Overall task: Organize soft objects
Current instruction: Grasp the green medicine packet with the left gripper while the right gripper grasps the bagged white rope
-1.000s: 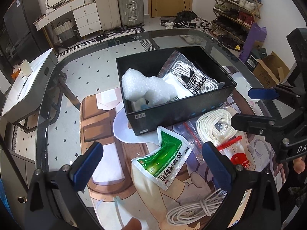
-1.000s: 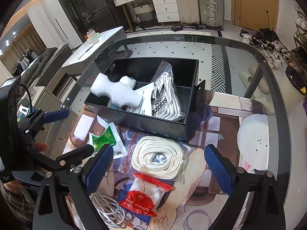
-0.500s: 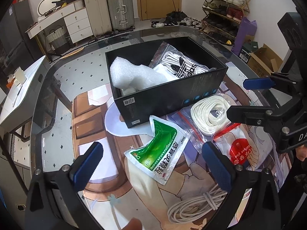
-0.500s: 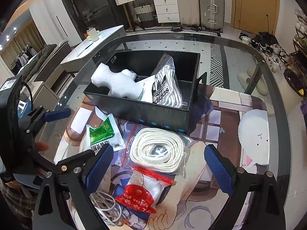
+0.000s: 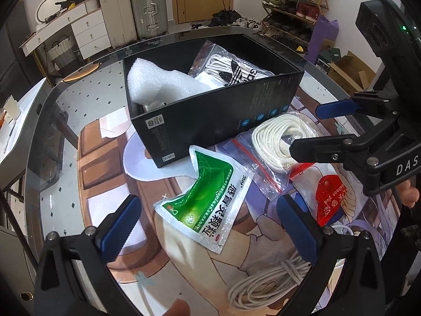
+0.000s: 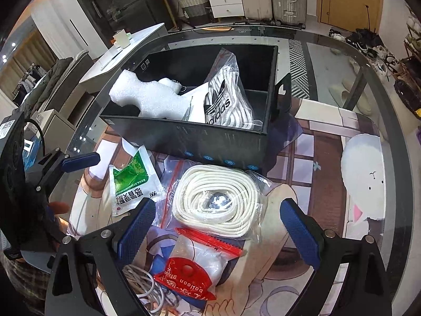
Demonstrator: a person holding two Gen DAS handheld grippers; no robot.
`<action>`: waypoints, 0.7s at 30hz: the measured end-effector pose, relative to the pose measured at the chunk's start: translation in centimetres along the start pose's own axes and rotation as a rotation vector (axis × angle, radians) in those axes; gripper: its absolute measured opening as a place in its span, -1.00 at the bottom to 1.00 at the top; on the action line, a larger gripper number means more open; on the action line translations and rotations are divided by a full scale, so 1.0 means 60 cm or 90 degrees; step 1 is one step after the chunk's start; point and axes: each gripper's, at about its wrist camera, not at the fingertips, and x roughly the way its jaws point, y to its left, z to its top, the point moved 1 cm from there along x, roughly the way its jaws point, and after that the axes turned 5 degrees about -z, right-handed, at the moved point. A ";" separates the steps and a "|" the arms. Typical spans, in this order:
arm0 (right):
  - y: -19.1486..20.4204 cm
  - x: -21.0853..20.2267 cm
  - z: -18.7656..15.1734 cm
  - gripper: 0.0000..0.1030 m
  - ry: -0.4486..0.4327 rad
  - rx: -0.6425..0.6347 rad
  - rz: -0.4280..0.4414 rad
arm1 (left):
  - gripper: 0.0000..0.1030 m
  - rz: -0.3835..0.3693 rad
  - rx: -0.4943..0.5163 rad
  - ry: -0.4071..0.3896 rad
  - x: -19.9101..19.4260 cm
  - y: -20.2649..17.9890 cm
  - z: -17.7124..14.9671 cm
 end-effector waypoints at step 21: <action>0.027 0.064 0.024 0.88 0.041 0.018 -0.025 | 0.87 -0.013 0.032 0.012 0.041 -0.001 -0.002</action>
